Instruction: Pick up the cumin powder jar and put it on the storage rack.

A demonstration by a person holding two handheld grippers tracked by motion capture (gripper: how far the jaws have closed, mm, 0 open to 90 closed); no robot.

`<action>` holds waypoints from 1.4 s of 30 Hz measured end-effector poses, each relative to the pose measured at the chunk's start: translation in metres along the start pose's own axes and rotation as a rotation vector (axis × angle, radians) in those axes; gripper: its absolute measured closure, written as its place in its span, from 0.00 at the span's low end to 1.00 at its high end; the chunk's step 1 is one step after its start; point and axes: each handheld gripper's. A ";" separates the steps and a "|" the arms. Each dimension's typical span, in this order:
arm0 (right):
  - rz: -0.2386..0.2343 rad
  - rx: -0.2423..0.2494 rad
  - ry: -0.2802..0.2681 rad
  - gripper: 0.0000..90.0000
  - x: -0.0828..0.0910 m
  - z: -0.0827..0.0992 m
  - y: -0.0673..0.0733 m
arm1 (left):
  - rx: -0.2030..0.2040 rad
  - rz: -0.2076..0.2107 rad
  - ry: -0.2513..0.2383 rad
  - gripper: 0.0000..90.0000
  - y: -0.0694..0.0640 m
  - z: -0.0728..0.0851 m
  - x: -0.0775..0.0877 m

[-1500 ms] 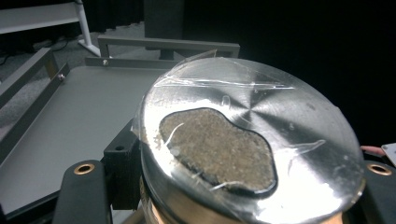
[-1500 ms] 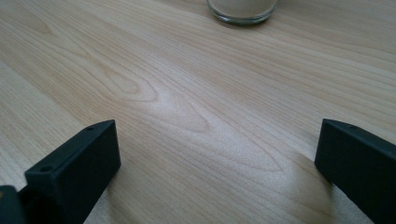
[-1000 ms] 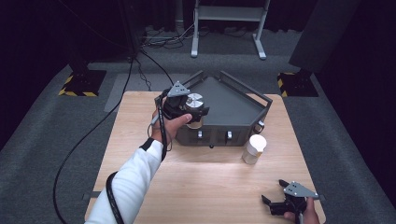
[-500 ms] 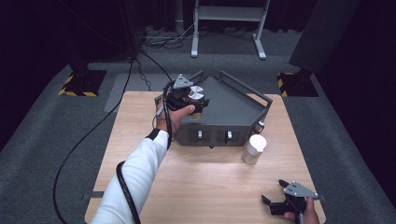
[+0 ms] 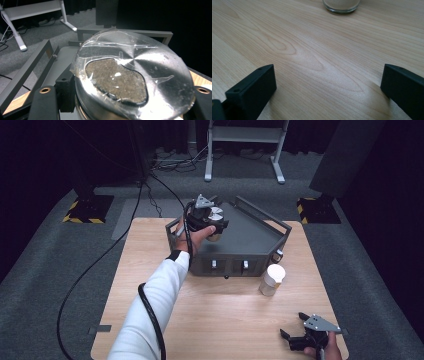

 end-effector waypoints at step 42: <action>0.003 -0.003 0.000 0.00 0.000 0.000 0.000 | 0.060 0.003 0.041 0.33 0.009 0.030 -0.027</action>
Point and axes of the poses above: each handheld gripper's, and its own axes: x roughly backward along the jaws, z roughly out of its underside, y roughly to its left, and after that the axes turned 5 degrees about y, right-handed
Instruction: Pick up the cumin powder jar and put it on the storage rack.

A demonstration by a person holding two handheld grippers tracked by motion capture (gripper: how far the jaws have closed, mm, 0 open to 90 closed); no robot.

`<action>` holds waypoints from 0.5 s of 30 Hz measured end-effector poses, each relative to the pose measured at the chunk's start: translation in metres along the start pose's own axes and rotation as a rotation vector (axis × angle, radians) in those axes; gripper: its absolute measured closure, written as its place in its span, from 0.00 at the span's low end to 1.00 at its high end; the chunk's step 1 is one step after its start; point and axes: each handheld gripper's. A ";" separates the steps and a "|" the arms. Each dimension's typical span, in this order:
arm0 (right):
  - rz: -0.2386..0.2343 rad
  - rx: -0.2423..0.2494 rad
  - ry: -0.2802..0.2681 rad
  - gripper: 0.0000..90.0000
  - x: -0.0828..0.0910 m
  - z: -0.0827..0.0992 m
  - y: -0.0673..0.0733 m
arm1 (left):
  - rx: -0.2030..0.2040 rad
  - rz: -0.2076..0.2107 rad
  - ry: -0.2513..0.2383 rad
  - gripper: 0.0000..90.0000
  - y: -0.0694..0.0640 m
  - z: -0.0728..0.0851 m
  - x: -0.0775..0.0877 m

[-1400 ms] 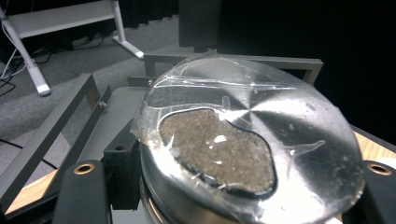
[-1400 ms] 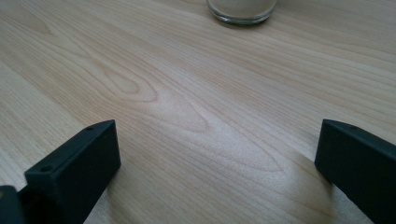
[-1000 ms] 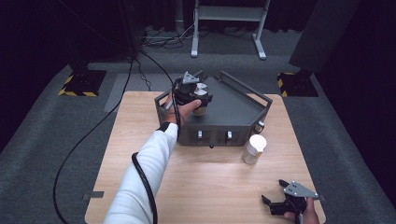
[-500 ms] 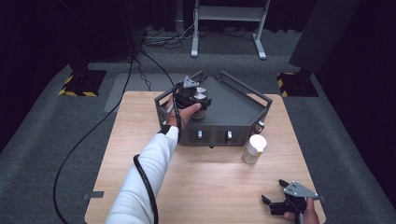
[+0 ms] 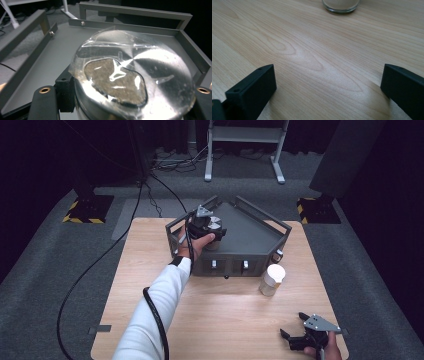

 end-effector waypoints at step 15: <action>0.001 0.003 -0.001 0.00 0.000 0.000 0.000 | -0.032 -0.032 -0.033 0.03 -0.009 0.000 0.023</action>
Point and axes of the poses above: each handheld gripper's, and its own axes: x roughly backward along the jaws, z roughly out of its underside, y roughly to its left, and after that the axes turned 5 degrees about y, right-handed
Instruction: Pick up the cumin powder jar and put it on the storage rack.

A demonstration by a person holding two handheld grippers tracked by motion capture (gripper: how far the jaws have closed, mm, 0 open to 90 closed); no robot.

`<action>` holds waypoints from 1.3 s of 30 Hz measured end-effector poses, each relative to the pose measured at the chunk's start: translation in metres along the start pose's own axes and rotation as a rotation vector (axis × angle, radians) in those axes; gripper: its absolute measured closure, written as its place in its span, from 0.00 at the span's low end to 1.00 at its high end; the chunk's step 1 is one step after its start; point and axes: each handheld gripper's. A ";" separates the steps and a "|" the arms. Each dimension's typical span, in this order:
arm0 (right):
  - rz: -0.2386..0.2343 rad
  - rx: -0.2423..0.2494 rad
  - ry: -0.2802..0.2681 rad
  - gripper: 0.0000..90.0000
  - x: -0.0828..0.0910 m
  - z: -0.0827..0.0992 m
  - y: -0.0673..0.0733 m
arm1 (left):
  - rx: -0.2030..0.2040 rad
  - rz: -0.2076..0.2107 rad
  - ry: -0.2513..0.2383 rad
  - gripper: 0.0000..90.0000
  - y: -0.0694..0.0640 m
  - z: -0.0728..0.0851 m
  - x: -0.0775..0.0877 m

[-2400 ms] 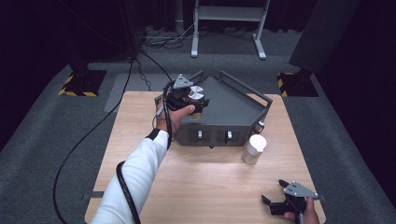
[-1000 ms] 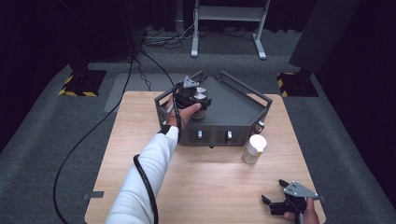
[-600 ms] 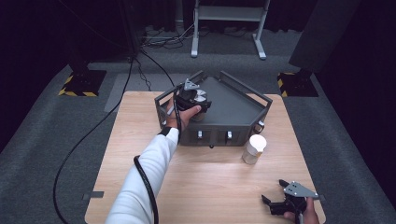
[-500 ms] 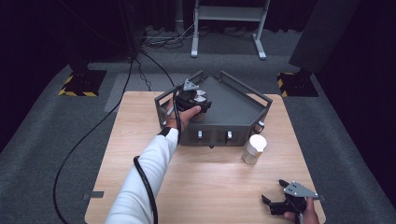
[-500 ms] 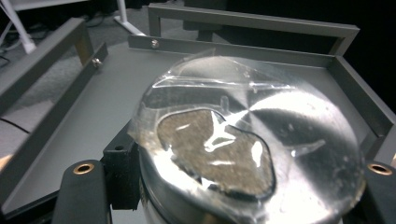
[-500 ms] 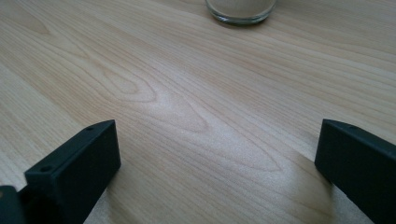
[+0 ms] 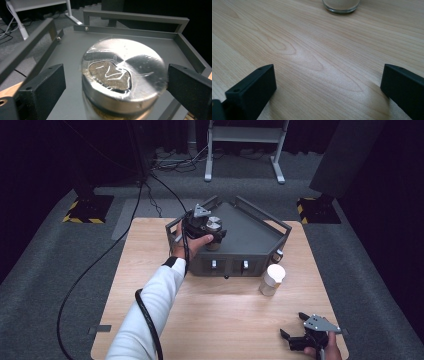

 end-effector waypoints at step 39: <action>-0.003 -0.001 0.000 0.00 0.000 0.000 -0.001 | -0.070 0.029 -0.081 0.02 -0.029 0.079 0.079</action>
Point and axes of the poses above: each handheld gripper's, and its own axes: x roughly backward along the jaws, z roughly out of its underside, y roughly to its left, and after that the axes turned 5 degrees about y, right-handed
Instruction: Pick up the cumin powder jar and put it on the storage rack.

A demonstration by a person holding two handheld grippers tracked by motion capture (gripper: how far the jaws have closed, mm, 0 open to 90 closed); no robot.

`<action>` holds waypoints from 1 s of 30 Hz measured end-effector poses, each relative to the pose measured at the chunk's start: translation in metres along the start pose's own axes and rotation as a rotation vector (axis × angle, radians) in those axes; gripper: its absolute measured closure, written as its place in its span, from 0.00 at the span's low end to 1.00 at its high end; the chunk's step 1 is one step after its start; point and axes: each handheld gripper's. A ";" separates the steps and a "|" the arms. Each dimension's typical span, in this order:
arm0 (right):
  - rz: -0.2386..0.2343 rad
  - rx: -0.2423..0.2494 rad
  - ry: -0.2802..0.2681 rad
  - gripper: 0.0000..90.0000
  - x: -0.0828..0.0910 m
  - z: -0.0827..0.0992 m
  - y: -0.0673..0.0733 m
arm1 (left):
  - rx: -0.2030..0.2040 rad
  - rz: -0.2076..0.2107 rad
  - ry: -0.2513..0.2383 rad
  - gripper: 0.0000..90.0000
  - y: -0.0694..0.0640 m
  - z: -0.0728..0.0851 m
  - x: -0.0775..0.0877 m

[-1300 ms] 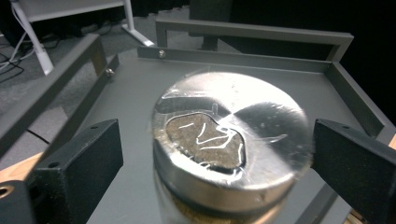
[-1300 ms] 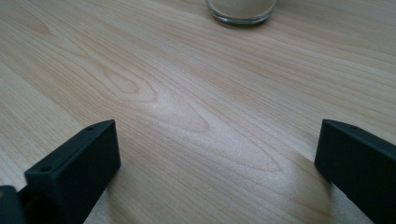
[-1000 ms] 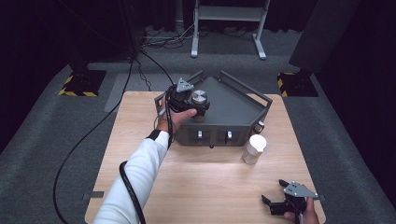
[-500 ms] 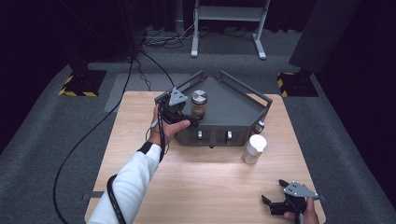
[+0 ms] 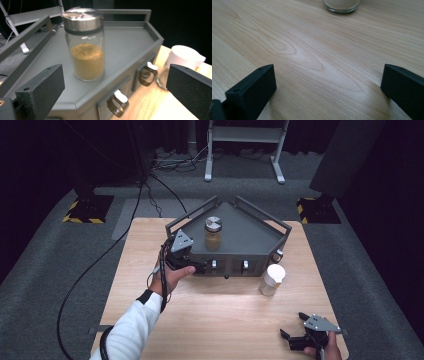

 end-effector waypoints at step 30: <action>-0.004 0.003 0.000 0.00 0.000 0.000 -0.001 | 0.045 0.015 0.004 0.02 -0.007 0.068 0.028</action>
Point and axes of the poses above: each handheld gripper's, and its own axes: x roughly backward along the jaws, z roughly out of its underside, y roughly to its left, and after that the axes turned 5 degrees about y, right-handed
